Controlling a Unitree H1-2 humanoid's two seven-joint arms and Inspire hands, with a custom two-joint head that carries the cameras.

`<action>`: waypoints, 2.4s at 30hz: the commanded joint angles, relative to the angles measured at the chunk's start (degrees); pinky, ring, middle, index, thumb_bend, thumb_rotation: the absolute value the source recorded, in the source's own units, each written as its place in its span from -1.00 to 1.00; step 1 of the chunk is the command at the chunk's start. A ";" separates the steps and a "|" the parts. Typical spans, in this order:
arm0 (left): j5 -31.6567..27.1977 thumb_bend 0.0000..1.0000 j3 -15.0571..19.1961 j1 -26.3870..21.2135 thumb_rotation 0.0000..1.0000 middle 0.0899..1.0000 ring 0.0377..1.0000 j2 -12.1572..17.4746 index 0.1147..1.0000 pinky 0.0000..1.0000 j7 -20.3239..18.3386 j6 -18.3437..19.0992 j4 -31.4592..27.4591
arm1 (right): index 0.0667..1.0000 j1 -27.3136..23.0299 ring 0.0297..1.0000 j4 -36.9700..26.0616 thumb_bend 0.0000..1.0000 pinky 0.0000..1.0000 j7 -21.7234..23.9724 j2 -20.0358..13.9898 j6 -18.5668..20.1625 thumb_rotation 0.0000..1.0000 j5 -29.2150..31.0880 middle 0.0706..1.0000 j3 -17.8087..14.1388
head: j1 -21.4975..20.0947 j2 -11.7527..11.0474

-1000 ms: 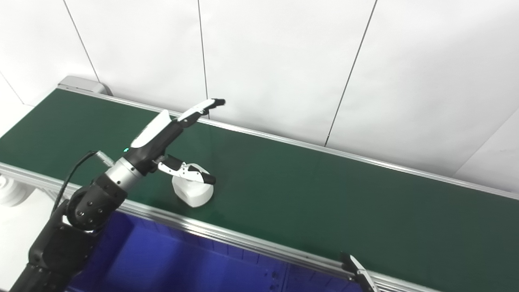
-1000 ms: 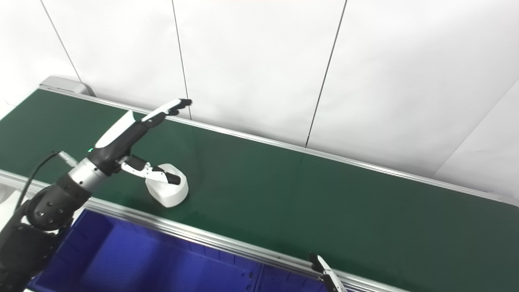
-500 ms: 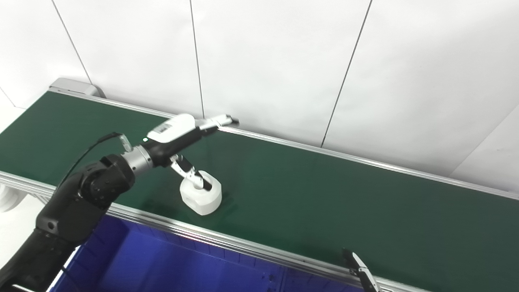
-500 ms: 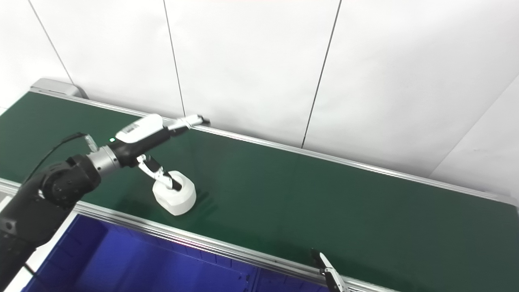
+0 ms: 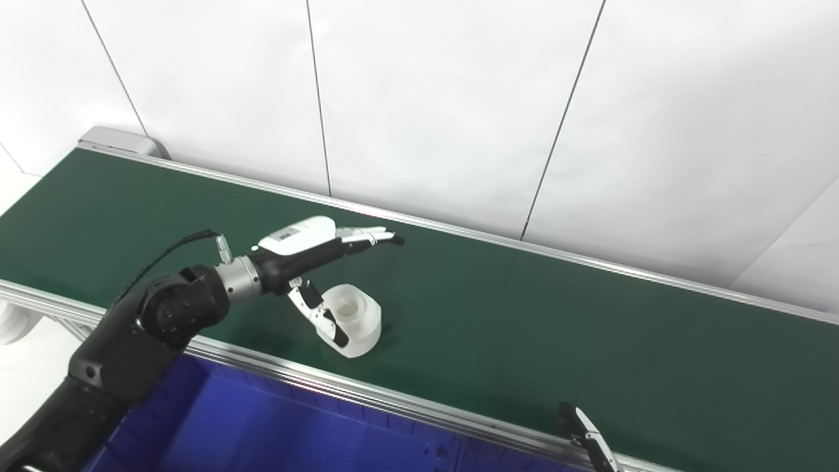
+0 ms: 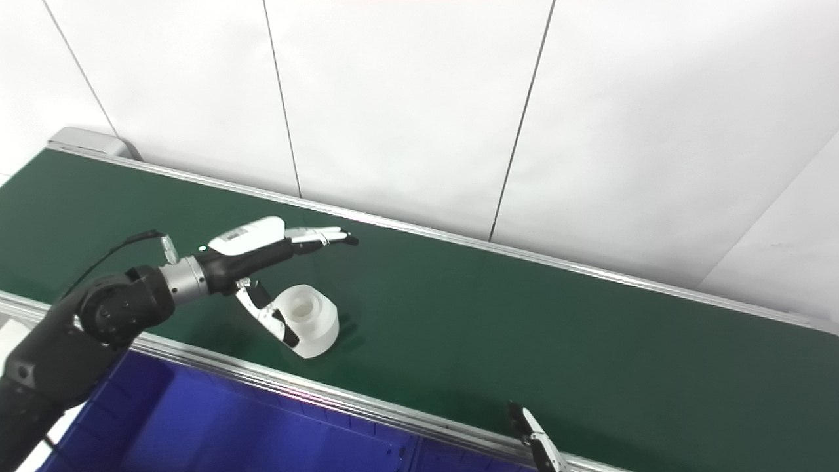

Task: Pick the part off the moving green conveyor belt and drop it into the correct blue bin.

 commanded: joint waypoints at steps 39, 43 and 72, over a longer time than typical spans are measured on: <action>7.82 -0.02 -20.28 -6.99 -1.00 -0.07 -0.09 -10.26 -0.19 -0.12 47.81 -5.44 21.10 | 0.78 0.57 0.63 -1.96 0.73 0.52 -3.20 -0.85 -3.15 -0.04 2.23 0.70 1.24 | 0.62 1.24; 8.59 -0.05 -18.71 -6.23 -1.00 -0.07 -0.08 -9.56 -0.20 -0.26 45.38 -5.42 19.87 | 0.77 0.59 0.61 -2.11 0.72 0.48 -3.19 -0.68 -3.12 -0.02 2.16 0.69 0.97 | 0.58 1.25; -6.70 -0.05 0.90 24.09 -1.00 -0.09 -0.12 -6.04 -0.14 -0.27 26.97 -3.01 -16.22 | 0.80 3.65 0.66 -12.87 0.74 0.54 6.86 5.70 2.70 0.01 2.13 0.71 -3.53 | -13.78 13.56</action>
